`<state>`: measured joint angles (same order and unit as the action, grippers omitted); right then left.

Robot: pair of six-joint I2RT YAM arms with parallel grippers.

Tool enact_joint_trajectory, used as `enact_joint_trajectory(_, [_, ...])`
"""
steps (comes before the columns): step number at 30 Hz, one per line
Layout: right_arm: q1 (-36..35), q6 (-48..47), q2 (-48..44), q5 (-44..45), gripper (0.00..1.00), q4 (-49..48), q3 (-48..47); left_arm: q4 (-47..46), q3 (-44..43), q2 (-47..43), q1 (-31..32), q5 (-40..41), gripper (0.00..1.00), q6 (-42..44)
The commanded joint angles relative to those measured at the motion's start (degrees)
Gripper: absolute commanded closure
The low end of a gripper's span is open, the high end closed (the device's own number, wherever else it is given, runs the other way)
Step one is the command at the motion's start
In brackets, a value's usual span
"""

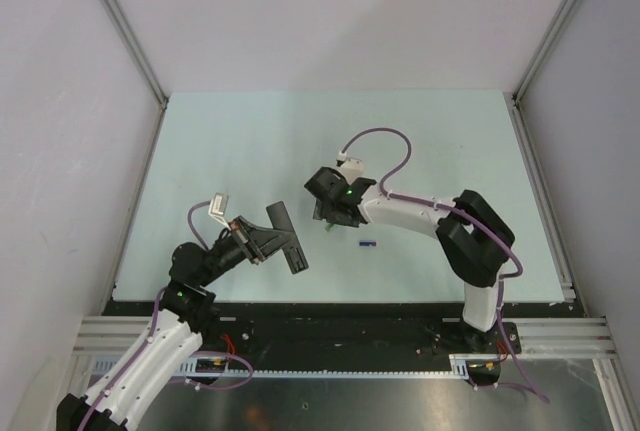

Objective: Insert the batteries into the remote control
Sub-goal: Adjust the battery at the center of the board, then pick up the battery from the center of the board.

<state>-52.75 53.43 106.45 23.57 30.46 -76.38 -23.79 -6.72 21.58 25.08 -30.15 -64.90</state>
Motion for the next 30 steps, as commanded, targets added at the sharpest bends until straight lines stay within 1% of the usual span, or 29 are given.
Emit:
enact_joint_trajectory(1, [0.37, 6.51, 3.67, 1.57, 0.33, 2.94, -3.77, -1.26, 0.13, -0.75, 0.5, 0.27, 1.0, 0.48])
enact_joint_trajectory(5, [0.46, 5.2, 6.57, 1.3, 0.34, 3.47, -6.67, -1.26, 0.57, -1.02, 0.5, 0.36, 1.0, 0.3])
enact_joint_trajectory(10, [1.07, 4.23, 11.23, 1.3, 0.38, 7.95, -11.86, -1.26, 0.39, -1.02, 0.58, 0.18, 1.0, 0.22])
enact_joint_trajectory(14, [1.42, 4.67, 11.14, 0.95, 0.41, 8.21, -10.81, -1.08, 0.48, -1.11, 0.58, 0.36, 1.0, 0.13])
enact_joint_trajectory(20, [1.69, 5.02, 9.83, 1.21, 0.41, 8.48, -8.71, -1.08, 0.66, -1.11, 0.58, 0.53, 1.0, 0.22])
enact_joint_trajectory(24, [1.95, 5.02, 10.44, 0.07, 0.43, 8.22, -8.26, -1.08, 0.83, -1.02, 0.58, 0.71, 1.0, 0.13])
enact_joint_trajectory(27, [2.04, 4.84, 10.97, -0.37, 0.45, 7.95, -8.26, -1.08, 0.74, -1.1, 0.67, 0.62, 1.0, 0.22])
enact_joint_trajectory(30, [2.21, 4.76, 11.32, -0.72, 0.51, 7.69, -8.17, -1.08, 0.83, -1.19, 0.67, 0.53, 1.0, 0.3])
